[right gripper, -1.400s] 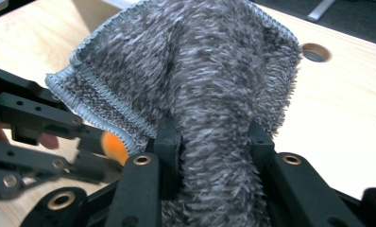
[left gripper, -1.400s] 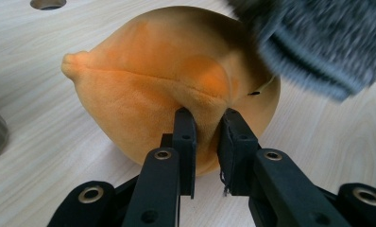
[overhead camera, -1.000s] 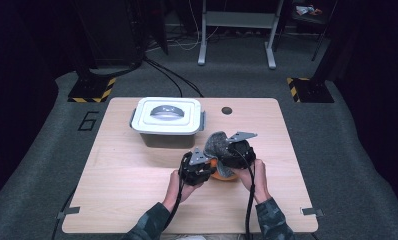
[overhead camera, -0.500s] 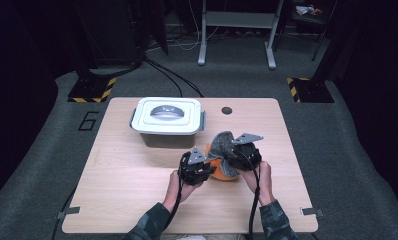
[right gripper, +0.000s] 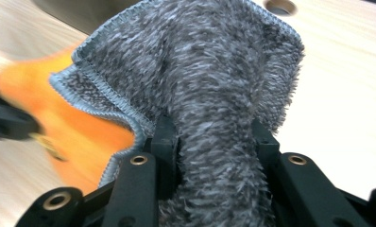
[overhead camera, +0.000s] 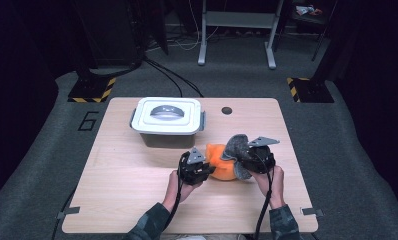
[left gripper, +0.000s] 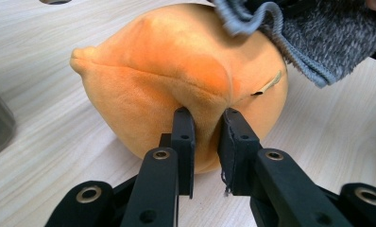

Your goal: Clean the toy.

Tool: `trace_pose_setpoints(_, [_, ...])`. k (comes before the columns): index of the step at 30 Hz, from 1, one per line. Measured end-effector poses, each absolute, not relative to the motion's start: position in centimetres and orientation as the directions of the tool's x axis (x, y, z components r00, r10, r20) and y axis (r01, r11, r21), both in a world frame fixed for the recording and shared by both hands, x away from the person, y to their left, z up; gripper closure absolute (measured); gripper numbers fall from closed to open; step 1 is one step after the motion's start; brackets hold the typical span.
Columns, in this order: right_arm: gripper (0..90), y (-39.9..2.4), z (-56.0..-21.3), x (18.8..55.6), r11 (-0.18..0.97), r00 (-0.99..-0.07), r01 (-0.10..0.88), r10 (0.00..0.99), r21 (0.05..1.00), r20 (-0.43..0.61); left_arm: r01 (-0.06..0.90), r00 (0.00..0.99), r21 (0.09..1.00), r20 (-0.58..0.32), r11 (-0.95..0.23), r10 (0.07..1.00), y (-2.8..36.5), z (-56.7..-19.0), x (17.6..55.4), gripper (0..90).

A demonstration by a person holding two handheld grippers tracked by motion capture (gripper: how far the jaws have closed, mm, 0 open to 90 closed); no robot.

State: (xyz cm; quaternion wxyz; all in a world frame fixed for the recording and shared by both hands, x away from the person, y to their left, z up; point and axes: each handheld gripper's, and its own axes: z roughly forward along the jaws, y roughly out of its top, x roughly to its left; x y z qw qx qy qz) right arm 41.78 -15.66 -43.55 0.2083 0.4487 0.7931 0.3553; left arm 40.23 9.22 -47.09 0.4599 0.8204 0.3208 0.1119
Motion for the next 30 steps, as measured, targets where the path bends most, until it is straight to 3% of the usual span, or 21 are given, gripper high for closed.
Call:
trace_pose_setpoints(21, [63.6, -18.9, -48.4, 43.8, 0.255, -0.390, 0.709, 0.919, 0.658, 0.065, 0.424, 0.767, 0.829, -0.115, -0.364, 0.631, 9.3, -47.2, 40.2, 76.8])
trace_pose_setpoints(25, [64.4, -19.3, -47.2, 43.2, 0.235, -0.380, 0.679, 0.923, 0.696, 0.060, 0.422, 0.768, 0.832, -0.116, -0.361, 0.630, 9.3, -47.2, 40.2, 76.8])
trace_pose_setpoints(30, [64.4, -18.2, -43.7, 41.9, 0.268, -0.437, 0.604, 0.899, 0.750, 0.031, 0.416, 0.770, 0.834, -0.110, -0.364, 0.628, 9.1, -47.0, 40.2, 76.8])
